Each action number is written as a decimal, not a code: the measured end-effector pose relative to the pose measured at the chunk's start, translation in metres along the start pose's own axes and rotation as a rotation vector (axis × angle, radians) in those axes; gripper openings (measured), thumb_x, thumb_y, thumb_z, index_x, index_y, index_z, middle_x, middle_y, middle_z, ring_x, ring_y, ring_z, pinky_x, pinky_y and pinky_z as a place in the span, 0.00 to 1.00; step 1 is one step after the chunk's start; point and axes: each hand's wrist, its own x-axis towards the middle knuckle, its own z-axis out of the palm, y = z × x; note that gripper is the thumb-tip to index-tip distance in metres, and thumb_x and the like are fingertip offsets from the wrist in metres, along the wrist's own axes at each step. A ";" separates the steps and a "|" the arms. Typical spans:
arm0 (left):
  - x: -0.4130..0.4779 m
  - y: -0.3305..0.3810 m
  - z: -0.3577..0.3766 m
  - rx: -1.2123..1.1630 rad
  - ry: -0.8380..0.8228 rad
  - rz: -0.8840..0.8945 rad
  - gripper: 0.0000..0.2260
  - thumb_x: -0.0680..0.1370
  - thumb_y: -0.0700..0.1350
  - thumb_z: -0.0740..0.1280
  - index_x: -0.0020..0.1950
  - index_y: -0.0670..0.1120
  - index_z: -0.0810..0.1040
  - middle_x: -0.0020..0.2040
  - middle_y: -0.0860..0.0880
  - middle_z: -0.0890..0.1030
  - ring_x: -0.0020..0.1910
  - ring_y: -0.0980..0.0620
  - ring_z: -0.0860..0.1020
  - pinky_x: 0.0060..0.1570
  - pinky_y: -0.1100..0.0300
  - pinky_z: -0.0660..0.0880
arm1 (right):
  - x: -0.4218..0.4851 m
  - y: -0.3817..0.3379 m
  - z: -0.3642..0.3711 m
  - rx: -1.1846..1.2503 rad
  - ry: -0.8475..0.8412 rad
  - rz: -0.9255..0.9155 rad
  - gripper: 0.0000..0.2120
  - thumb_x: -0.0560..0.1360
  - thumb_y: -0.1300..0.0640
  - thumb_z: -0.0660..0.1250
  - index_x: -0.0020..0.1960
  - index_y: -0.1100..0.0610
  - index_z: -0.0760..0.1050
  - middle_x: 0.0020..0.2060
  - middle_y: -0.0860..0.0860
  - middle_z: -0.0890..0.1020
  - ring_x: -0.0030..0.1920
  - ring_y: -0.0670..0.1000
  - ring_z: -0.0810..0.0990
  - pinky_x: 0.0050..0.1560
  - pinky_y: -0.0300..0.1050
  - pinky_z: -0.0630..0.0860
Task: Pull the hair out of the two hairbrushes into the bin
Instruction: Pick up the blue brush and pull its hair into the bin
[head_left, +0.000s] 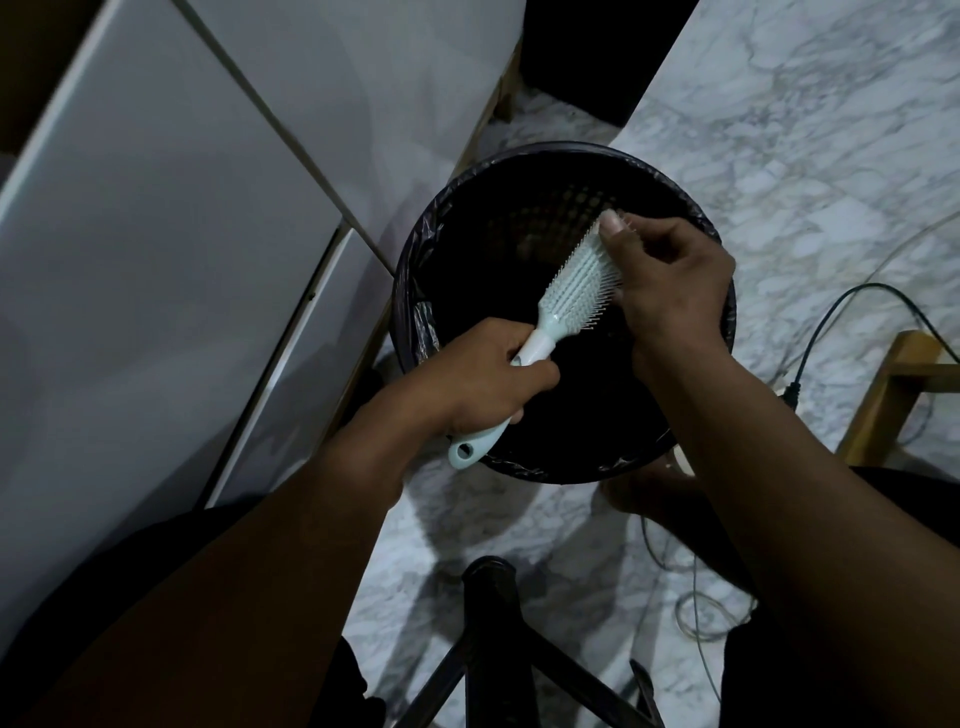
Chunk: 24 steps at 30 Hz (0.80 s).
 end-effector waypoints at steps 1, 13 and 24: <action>0.000 0.000 0.000 0.005 0.000 0.002 0.10 0.79 0.42 0.67 0.38 0.46 0.72 0.26 0.51 0.74 0.23 0.56 0.74 0.27 0.63 0.70 | 0.001 0.000 -0.001 0.000 0.015 -0.012 0.09 0.72 0.49 0.77 0.43 0.55 0.85 0.43 0.50 0.88 0.45 0.47 0.87 0.51 0.53 0.84; 0.002 -0.008 0.000 0.073 0.039 -0.030 0.12 0.77 0.44 0.68 0.35 0.50 0.73 0.26 0.54 0.75 0.26 0.54 0.76 0.33 0.59 0.72 | 0.005 -0.008 -0.003 0.245 0.105 0.352 0.19 0.82 0.50 0.64 0.34 0.56 0.76 0.35 0.51 0.84 0.33 0.50 0.79 0.33 0.42 0.78; -0.028 -0.026 0.001 0.229 0.384 -0.085 0.07 0.72 0.51 0.69 0.42 0.49 0.75 0.40 0.48 0.83 0.38 0.46 0.84 0.42 0.49 0.82 | -0.031 0.000 -0.007 -0.370 -0.195 0.092 0.04 0.80 0.58 0.67 0.47 0.56 0.74 0.43 0.58 0.84 0.28 0.51 0.82 0.38 0.49 0.84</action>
